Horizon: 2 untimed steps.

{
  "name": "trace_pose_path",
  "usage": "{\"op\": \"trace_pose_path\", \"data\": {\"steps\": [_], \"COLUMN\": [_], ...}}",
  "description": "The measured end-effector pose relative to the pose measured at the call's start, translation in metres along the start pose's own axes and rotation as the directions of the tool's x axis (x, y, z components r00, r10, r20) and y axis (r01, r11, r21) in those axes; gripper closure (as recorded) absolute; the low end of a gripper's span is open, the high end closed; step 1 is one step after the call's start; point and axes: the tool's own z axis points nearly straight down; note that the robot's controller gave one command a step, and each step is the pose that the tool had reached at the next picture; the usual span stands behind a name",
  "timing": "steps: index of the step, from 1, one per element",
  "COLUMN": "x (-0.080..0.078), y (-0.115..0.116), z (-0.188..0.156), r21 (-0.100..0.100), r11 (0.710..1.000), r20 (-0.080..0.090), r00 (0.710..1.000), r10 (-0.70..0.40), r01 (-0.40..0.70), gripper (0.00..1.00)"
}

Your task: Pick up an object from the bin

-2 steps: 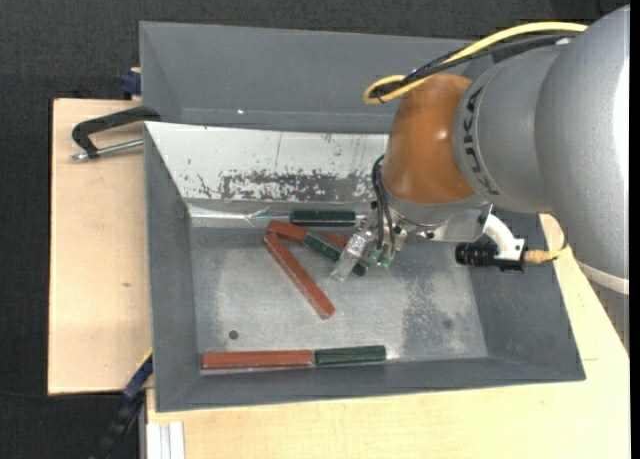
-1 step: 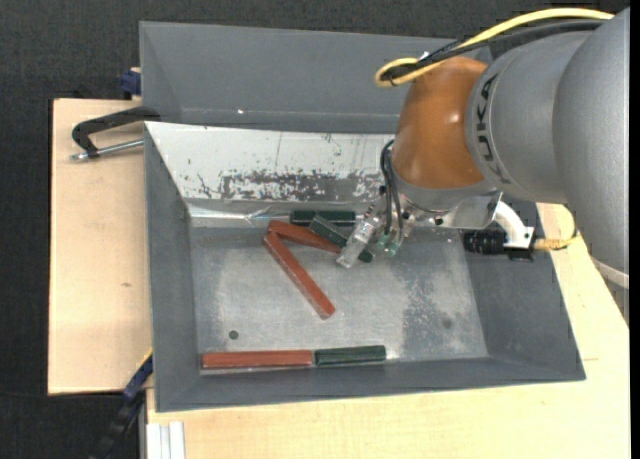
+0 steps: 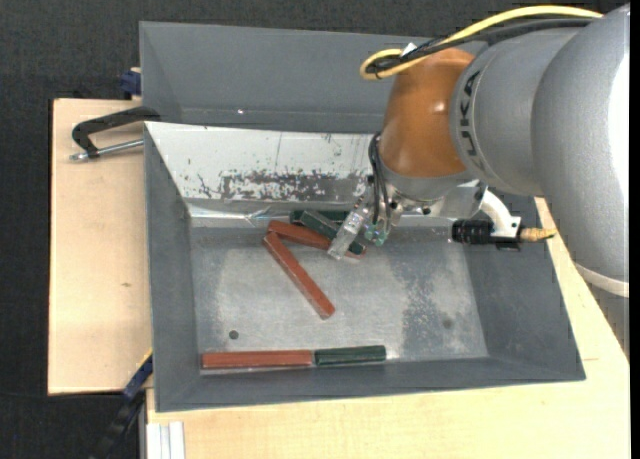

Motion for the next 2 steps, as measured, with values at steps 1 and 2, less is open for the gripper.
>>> {"op": "trace_pose_path", "data": {"steps": [1, 2], "x": [0.004, 0.004], "y": [-0.006, -0.004], "z": [-0.050, -0.080], "r21": [0.003, -0.005], "r11": [1.000, 1.000], "r20": [-0.004, 0.006], "r00": [1.000, 1.000], "r10": [-0.003, 0.003], "r01": [0.003, -0.003], "gripper": [1.00, 1.00]}}
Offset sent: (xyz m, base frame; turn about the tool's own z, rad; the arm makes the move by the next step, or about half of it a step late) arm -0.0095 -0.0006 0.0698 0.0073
